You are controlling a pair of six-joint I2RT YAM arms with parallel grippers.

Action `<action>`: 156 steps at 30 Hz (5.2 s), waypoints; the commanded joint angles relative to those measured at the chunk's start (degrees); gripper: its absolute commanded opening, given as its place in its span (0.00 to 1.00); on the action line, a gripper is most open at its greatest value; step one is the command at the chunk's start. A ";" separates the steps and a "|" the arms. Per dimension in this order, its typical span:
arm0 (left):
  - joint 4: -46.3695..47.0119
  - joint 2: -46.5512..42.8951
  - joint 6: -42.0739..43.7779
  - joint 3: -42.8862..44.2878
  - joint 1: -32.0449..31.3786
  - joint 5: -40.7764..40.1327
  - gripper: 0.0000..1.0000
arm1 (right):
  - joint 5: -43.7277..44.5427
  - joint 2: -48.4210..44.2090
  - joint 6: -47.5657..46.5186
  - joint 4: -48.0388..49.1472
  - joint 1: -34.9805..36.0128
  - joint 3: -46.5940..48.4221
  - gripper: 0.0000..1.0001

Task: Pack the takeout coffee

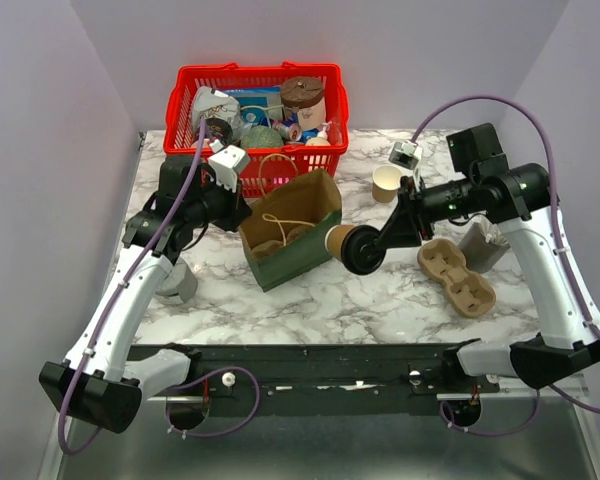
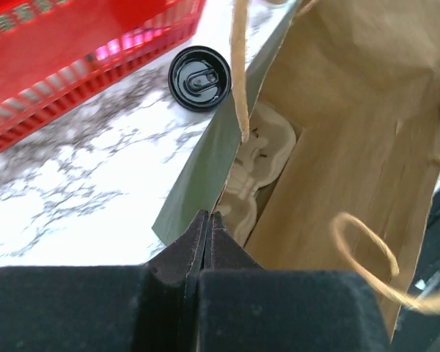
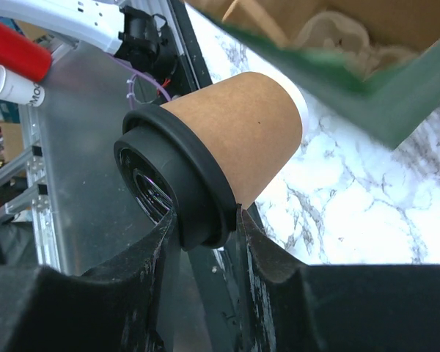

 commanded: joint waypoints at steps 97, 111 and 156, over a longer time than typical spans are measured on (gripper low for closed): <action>-1.38 -0.67 6.37 1.52 5.45 5.23 0.33 | 22.80 20.73 -77.15 6.70 14.95 -20.05 0.89; -1.64 -0.31 6.20 1.52 5.54 5.31 0.33 | 26.49 22.32 -79.27 5.47 17.06 -19.17 0.82; -4.80 13.57 20.88 25.16 5.98 11.30 0.88 | 19.82 21.97 -21.62 14.94 12.05 33.57 0.01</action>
